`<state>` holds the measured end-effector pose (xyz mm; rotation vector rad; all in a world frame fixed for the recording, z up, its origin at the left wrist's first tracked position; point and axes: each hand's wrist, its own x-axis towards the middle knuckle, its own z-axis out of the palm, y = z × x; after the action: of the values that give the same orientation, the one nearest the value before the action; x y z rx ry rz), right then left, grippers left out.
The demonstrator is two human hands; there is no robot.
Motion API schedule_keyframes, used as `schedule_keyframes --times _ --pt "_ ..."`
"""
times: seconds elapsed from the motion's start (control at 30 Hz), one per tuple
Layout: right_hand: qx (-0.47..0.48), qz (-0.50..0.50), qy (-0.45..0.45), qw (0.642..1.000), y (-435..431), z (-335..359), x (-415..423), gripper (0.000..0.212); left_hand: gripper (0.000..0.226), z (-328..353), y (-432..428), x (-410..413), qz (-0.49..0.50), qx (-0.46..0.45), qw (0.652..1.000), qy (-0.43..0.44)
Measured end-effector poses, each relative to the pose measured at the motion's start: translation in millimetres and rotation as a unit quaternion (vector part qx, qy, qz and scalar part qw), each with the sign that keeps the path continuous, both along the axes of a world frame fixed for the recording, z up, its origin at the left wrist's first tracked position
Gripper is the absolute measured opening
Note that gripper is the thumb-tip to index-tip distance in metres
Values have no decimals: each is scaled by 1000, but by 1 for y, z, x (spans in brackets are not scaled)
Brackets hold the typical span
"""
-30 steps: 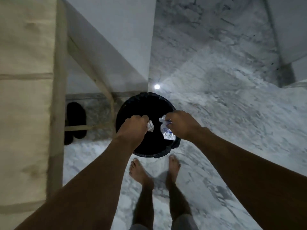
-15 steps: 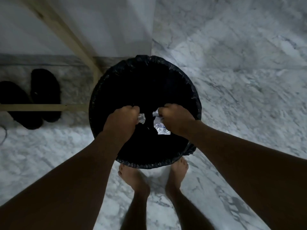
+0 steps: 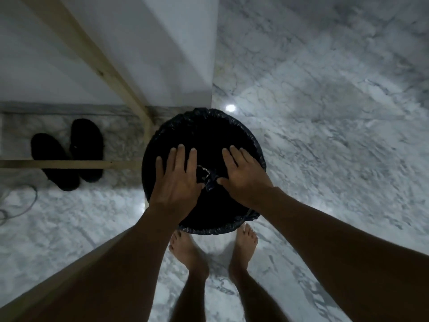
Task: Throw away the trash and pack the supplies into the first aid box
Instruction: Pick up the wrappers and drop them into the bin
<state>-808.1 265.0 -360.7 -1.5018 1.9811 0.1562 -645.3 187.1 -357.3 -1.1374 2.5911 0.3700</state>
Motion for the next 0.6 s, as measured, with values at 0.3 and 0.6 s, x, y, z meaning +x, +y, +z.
schedule_keyframes --times 0.3,0.6 --pt "-56 -19 42 997 35 224 11 77 79 214 57 4 62 -40 996 52" --pt "-194 -15 80 978 84 409 49 75 77 399 111 42 111 -170 971 124"
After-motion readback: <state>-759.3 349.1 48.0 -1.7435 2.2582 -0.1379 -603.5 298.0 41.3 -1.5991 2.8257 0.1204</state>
